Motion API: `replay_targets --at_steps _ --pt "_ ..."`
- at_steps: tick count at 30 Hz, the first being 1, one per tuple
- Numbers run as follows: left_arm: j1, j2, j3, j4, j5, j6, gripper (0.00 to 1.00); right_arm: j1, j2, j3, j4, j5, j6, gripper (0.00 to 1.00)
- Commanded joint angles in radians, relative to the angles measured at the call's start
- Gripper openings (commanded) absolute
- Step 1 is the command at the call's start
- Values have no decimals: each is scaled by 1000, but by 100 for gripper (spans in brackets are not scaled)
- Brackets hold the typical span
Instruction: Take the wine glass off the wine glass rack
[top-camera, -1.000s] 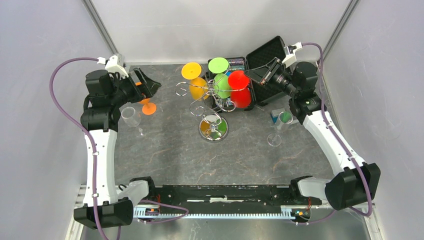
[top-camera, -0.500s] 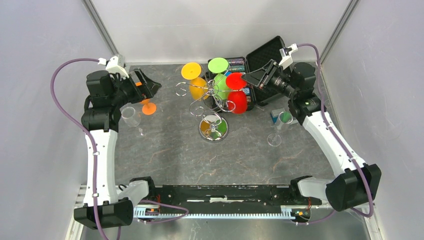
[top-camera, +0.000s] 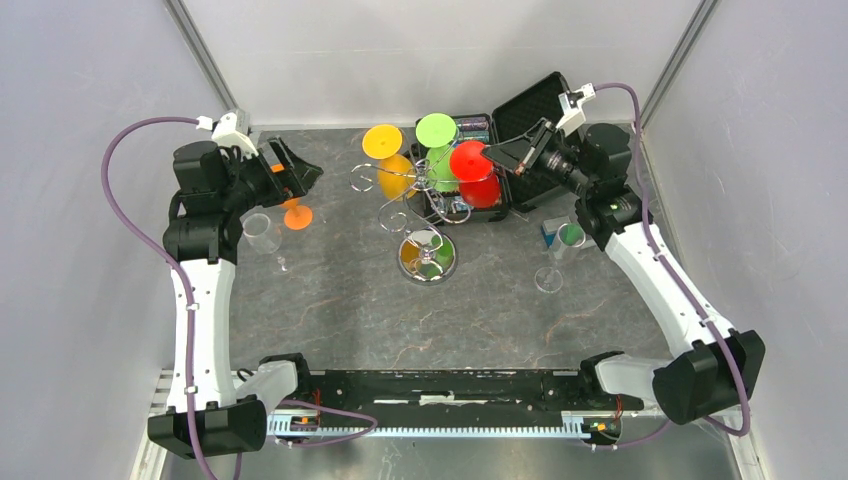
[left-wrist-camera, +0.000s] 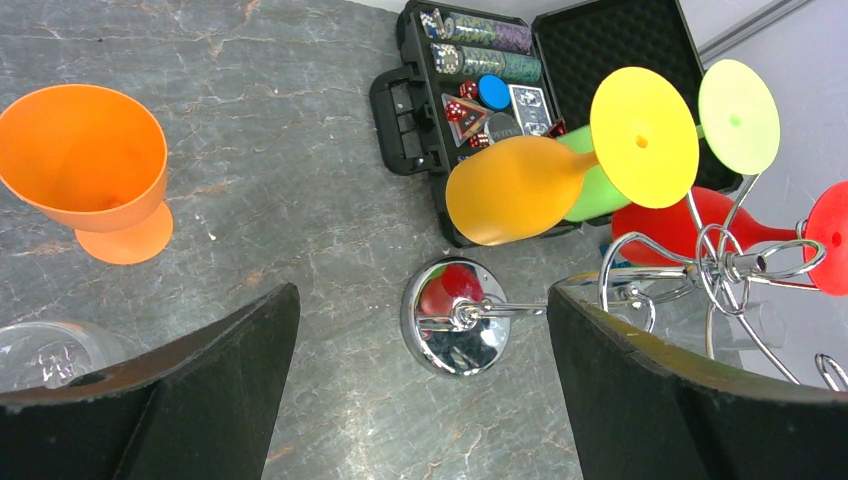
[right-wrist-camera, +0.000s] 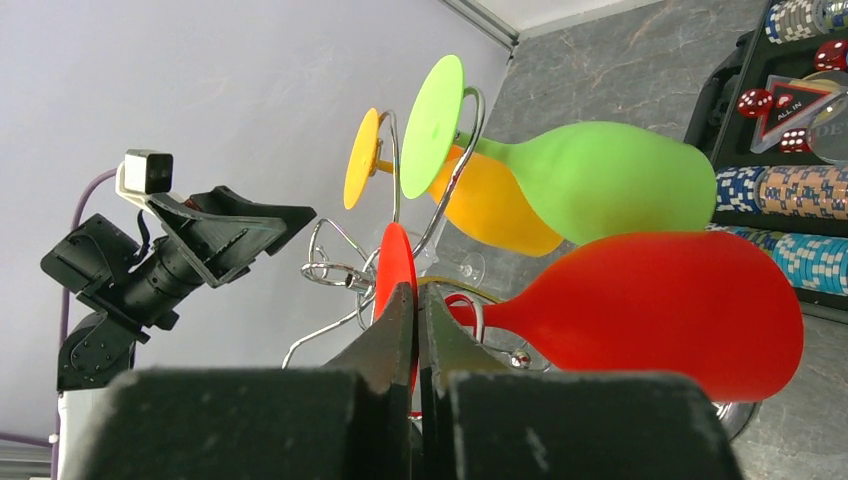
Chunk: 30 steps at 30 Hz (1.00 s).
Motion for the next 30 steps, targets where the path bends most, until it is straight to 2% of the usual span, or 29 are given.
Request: replay_targets --at_steps 1,8,20,30 --pt "3 -20 -6 49 -12 -21 97 11 -41 33 -12 81 -13 0" --pt "3 -22 7 44 -5 -23 97 11 -119 13 -73 177 18 0" --pt "3 -23 13 44 -2 -26 98 19 -186 -60 -29 83 107 0" --pt "3 -18 20 45 20 -19 99 55 -171 -84 108 41 197 0"
